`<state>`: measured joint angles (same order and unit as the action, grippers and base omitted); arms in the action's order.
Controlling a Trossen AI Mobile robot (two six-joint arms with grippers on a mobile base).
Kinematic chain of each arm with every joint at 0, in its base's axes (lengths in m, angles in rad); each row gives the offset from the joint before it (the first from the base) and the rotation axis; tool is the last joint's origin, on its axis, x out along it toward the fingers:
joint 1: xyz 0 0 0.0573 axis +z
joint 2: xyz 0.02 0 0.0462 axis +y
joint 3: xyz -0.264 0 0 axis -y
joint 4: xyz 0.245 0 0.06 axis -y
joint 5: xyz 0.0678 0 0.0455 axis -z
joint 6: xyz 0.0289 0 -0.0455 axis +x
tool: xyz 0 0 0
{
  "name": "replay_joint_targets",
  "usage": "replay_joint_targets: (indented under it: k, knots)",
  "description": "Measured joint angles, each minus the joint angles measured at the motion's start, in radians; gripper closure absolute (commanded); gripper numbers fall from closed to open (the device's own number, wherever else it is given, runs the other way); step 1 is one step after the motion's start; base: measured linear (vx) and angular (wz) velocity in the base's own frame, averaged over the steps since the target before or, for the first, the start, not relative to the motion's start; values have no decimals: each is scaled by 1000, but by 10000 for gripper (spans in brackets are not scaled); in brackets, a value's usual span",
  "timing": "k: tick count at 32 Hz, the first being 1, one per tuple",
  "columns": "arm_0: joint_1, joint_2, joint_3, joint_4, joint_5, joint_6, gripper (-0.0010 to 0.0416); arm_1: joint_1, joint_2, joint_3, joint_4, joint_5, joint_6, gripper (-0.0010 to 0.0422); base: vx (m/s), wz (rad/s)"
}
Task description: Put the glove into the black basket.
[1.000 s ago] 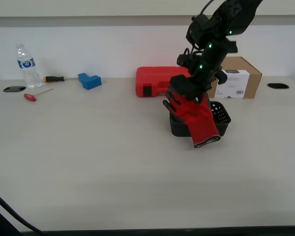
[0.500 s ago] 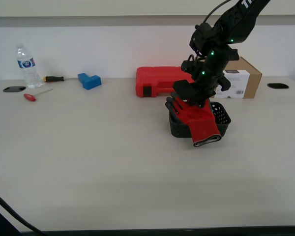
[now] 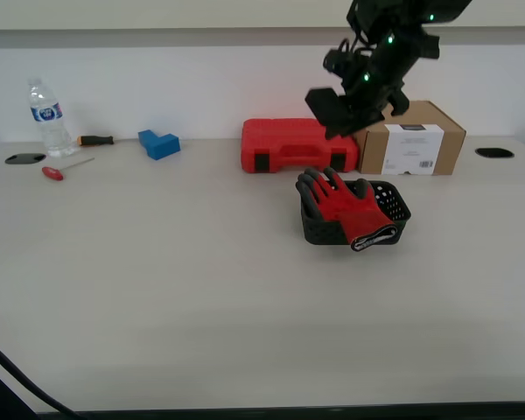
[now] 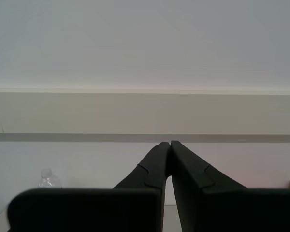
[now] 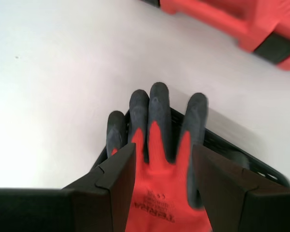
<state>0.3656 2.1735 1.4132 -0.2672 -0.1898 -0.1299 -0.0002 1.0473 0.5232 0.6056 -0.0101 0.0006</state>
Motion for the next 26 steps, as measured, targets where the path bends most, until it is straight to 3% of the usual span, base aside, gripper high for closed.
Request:
replay_joint_targets:
  k: [8, 26]
  knots:
    - [1, -153, 1, 6, -2, 0, 252, 0, 0, 0, -2, 0, 0, 412, 0, 0]
    - [0, -160, 4, 6, -1, 0, 252, 0, 0, 0, -3, -1, 0, 412, 0, 5]
